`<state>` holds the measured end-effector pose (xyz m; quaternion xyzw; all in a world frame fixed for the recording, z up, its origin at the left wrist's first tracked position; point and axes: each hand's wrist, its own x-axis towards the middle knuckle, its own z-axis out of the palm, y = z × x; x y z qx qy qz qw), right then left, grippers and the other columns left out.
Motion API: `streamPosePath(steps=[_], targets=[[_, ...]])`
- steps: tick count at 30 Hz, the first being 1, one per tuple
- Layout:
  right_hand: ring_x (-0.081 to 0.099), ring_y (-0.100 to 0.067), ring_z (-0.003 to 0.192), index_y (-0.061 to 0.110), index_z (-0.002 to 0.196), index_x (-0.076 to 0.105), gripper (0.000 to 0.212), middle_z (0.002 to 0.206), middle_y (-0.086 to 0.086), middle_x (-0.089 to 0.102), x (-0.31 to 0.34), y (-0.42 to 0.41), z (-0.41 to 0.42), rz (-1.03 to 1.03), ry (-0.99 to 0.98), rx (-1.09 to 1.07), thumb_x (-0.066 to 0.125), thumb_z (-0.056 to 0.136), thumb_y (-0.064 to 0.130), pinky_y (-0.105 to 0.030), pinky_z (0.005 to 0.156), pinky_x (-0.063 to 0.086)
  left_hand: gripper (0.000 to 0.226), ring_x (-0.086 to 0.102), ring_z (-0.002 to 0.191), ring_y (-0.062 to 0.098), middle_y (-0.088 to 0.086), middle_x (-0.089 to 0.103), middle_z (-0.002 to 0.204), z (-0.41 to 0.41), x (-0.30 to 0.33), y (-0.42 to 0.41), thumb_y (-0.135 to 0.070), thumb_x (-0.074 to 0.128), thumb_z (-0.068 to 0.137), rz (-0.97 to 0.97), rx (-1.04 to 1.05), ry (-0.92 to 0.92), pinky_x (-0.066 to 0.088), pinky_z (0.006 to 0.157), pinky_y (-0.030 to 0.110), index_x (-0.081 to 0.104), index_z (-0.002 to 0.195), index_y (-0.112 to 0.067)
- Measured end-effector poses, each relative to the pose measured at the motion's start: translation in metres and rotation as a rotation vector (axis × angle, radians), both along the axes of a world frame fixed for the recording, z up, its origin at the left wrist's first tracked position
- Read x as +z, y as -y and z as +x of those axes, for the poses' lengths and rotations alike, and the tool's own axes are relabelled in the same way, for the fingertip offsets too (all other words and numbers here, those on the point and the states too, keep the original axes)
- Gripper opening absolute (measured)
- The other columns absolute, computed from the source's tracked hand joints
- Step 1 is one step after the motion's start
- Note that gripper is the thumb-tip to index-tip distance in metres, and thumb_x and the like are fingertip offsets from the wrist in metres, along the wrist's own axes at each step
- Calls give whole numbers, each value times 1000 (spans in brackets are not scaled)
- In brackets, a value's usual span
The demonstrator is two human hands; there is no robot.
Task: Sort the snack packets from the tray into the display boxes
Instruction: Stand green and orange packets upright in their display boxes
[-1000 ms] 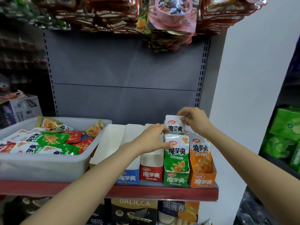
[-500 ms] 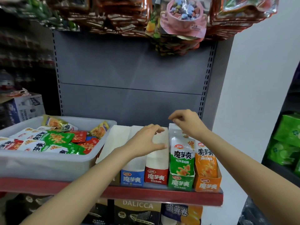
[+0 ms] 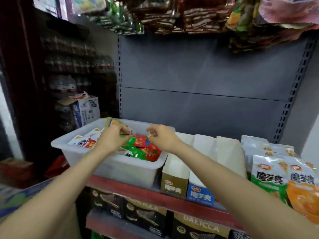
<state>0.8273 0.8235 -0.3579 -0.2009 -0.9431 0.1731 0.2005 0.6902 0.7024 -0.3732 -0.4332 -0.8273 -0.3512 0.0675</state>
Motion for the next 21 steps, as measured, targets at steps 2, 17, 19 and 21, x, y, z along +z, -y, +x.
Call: streamPosePath(steps=[2,17,19,21], targets=[[53,-30,117,11,129,49,44,126,-12,57,-9,7,-25,-18,98,31,58,88,23,-34,95,42,39,57,112,22,5,62,121,-25,-3,8,-23,72,80,-153,39,1,42,90,26,62,116,-13],[48,-25,112,15,121,50,52,128,-7,48,-24,5,-84,-39,422,123,73,79,34,-32,88,42,57,50,119,23,3,53,133,-60,-19,10,-39,68,81,-378,92,96,43,97,35,50,134,-27],[47,-24,110,13,120,50,49,124,-5,47,-21,3,-85,-79,426,103,72,81,32,-29,82,38,57,51,118,23,3,54,132,-59,-19,10,-39,68,80,-375,110,89,43,97,36,50,133,-28],[47,-22,100,12,111,50,40,115,-5,49,-19,2,-87,-85,422,78,72,82,29,-28,78,36,57,51,119,24,3,54,132,-58,-19,10,-39,69,80,-365,120,96,43,97,36,50,133,-29]])
